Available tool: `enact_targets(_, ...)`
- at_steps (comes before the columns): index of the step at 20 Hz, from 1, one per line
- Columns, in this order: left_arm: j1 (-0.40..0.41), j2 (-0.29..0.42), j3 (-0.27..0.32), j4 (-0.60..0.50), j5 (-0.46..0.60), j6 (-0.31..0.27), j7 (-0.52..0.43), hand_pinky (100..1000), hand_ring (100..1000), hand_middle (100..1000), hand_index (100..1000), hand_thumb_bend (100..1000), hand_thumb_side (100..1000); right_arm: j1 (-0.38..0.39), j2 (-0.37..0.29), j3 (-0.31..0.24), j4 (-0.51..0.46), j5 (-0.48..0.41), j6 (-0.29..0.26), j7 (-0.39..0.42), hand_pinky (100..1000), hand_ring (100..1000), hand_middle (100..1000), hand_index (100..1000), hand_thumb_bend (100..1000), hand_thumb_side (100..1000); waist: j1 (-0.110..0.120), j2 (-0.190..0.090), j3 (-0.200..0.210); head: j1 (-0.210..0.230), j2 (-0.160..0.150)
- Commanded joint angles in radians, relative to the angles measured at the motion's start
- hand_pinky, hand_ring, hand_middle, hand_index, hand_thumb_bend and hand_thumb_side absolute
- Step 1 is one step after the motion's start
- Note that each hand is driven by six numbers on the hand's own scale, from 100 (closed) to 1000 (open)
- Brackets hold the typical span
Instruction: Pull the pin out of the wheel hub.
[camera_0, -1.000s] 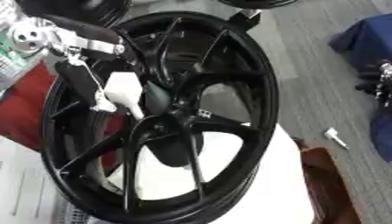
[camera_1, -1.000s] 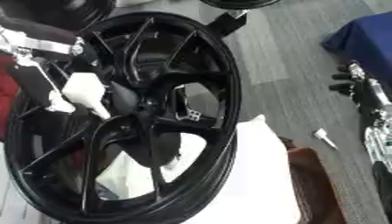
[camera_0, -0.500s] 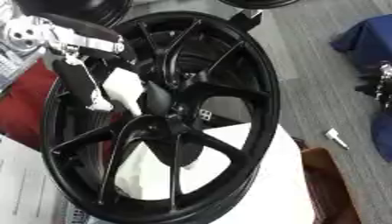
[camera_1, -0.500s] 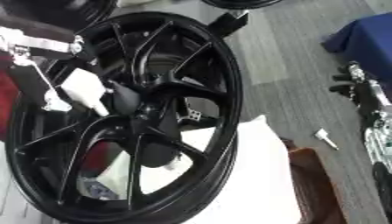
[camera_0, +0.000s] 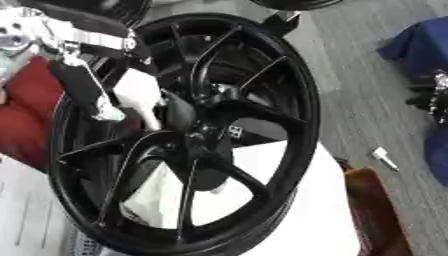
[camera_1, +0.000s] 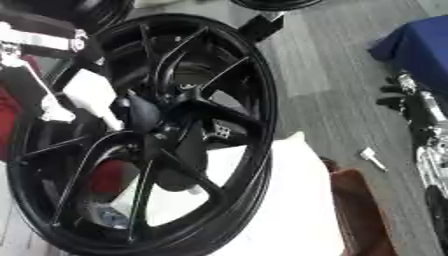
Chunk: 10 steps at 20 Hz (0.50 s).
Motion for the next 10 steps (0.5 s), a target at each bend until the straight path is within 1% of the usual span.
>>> enact_targets(1,-0.018,0.043,0.071,-0.028,0.014,0.026,-0.002,737,671,537,512,222,104,-0.012,-0.017,-0.009,-0.011,0.001,-0.002,-0.002,883,685,717,820,100,901,-0.013,-0.022,0.003,0.000,-0.012)
enact_targets(6,-0.045,0.035,0.173,-0.026,0.063,0.073,0.011,739,661,526,512,171,100,-0.015,-0.011,-0.007,-0.010,0.000,-0.003,0.001,883,685,717,820,100,896,-0.020,-0.025,0.009,0.001,-0.006)
enact_targets(10,-0.041,0.061,0.259,0.000,0.106,0.092,0.063,742,655,521,516,136,100,-0.017,-0.012,-0.009,-0.012,0.001,-0.005,0.001,883,685,717,820,100,887,-0.026,-0.026,0.018,-0.004,-0.002)
